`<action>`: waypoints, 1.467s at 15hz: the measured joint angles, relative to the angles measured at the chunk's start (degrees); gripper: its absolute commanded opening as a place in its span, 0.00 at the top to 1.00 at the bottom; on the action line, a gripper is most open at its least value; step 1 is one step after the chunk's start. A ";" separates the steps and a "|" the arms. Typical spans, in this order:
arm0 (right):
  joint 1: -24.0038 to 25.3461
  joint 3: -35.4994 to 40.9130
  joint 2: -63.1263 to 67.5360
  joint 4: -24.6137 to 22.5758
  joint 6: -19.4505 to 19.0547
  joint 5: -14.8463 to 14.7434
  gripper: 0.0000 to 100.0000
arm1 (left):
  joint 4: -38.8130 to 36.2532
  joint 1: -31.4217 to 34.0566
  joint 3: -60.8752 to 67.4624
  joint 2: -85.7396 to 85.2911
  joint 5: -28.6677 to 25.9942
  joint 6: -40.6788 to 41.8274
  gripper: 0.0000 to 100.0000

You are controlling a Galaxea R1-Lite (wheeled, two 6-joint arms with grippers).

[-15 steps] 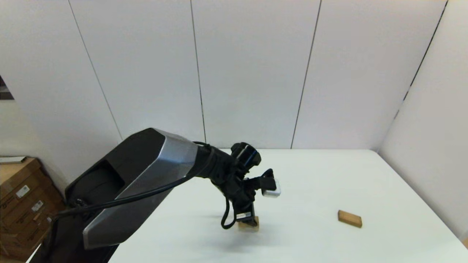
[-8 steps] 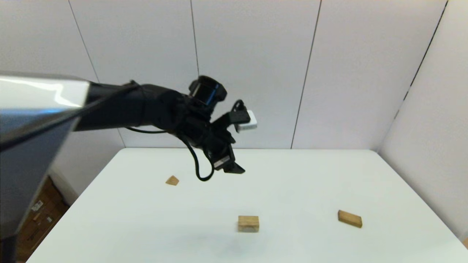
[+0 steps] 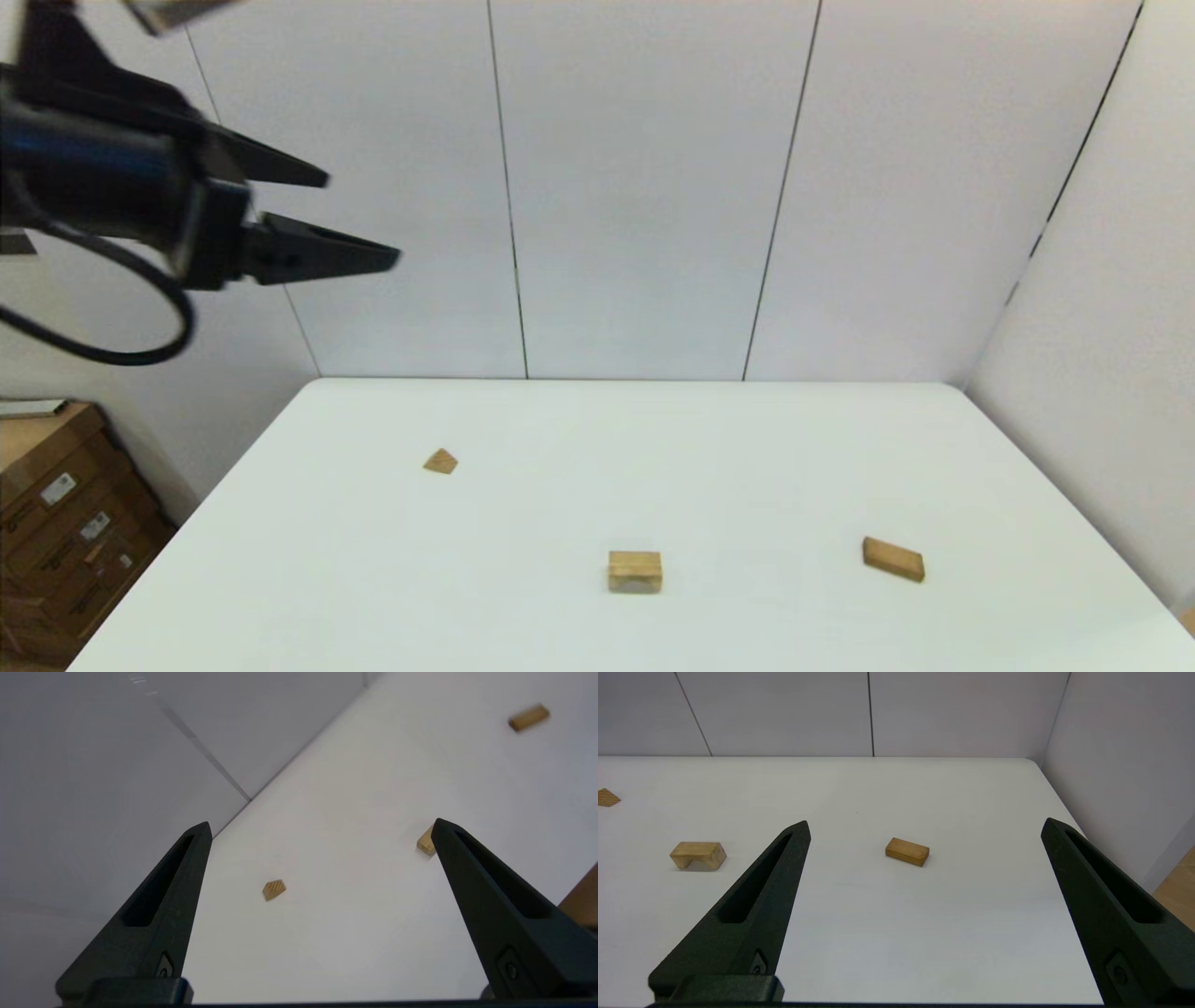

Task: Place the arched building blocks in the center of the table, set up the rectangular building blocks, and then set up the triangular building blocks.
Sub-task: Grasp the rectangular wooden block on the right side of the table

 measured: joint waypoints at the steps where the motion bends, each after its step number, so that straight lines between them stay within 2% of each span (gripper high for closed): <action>1: 0.00 0.00 0.00 0.00 0.00 -0.02 0.00 | 0.83 2.57 1.55 -4.79 0.20 -1.87 0.00; 5: 0.00 0.00 0.00 0.00 0.00 -0.02 0.00 | 2.21 10.86 10.45 -24.05 2.44 -5.12 0.00; 13: 0.00 0.00 0.00 0.02 0.00 -0.02 0.00 | 2.35 17.90 34.29 -55.13 10.64 -5.51 0.00; 18: 0.00 0.00 0.00 0.02 0.02 0.00 0.00 | 2.07 19.24 48.84 -70.47 11.20 -6.21 0.00; 22: 0.00 0.00 0.00 0.00 0.02 -0.02 0.00 | -1.79 19.18 62.45 -77.47 11.31 -12.48 0.00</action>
